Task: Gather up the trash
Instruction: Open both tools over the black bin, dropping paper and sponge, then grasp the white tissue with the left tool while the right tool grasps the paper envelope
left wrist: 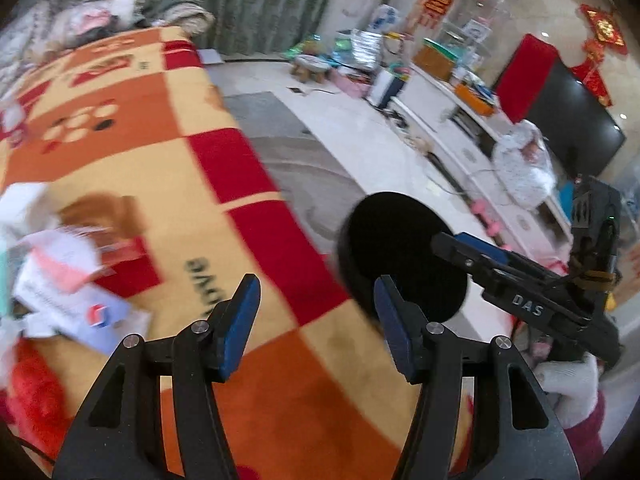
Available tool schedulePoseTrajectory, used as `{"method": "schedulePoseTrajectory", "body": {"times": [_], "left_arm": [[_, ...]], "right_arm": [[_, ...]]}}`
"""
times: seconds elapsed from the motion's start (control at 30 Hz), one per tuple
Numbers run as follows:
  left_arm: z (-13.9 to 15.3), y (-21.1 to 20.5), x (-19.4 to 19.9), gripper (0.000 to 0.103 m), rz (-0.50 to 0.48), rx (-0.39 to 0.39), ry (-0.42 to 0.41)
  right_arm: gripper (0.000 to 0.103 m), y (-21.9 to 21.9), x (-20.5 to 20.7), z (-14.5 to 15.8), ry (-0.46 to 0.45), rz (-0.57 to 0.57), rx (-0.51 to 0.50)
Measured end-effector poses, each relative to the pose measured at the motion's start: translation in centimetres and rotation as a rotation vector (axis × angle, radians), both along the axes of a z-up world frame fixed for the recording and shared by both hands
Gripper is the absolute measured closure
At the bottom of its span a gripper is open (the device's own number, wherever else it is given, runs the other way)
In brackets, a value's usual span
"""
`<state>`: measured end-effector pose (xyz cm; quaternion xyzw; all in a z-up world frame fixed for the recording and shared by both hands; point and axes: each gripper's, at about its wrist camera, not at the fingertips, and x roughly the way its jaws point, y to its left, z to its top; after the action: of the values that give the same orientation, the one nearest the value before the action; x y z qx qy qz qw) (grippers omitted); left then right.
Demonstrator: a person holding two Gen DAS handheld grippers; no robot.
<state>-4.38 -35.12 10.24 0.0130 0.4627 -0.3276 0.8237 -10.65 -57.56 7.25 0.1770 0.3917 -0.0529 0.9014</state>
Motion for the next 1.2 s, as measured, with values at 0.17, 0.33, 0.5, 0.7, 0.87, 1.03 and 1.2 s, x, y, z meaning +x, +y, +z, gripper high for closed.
{"method": "schedulePoseTrajectory", "body": {"times": [0.17,0.33,0.5,0.7,0.87,1.03,1.2], "left_arm": [[-0.2,3.1,-0.2,0.045,0.081,0.056,-0.044],[-0.4,6.1,-0.9,0.045,0.127,0.074,-0.057],[-0.3,9.4,-1.4,0.045,0.182,0.098,-0.059],[-0.3,14.4,-1.6,0.045,0.249,0.108,-0.058],[-0.4,19.0,-1.9,0.045,0.315,0.115,-0.050],[-0.6,22.9,-1.4,0.045,0.380,0.120,-0.048],[-1.1,26.0,-0.4,0.045,0.410,0.111,-0.041]], "right_arm": [[0.050,3.2,0.4,0.3,0.003,0.060,-0.011],[0.043,6.4,0.8,0.6,0.002,0.119,-0.021],[0.042,9.5,1.5,0.4,0.015,0.177,-0.017],[0.041,13.3,2.5,-0.1,0.026,0.257,-0.007],[0.041,16.2,3.4,-0.5,0.035,0.312,0.000],[0.039,18.9,4.5,-0.5,0.037,0.367,0.002],[0.033,21.3,6.6,-0.4,0.032,0.419,-0.009]]}}
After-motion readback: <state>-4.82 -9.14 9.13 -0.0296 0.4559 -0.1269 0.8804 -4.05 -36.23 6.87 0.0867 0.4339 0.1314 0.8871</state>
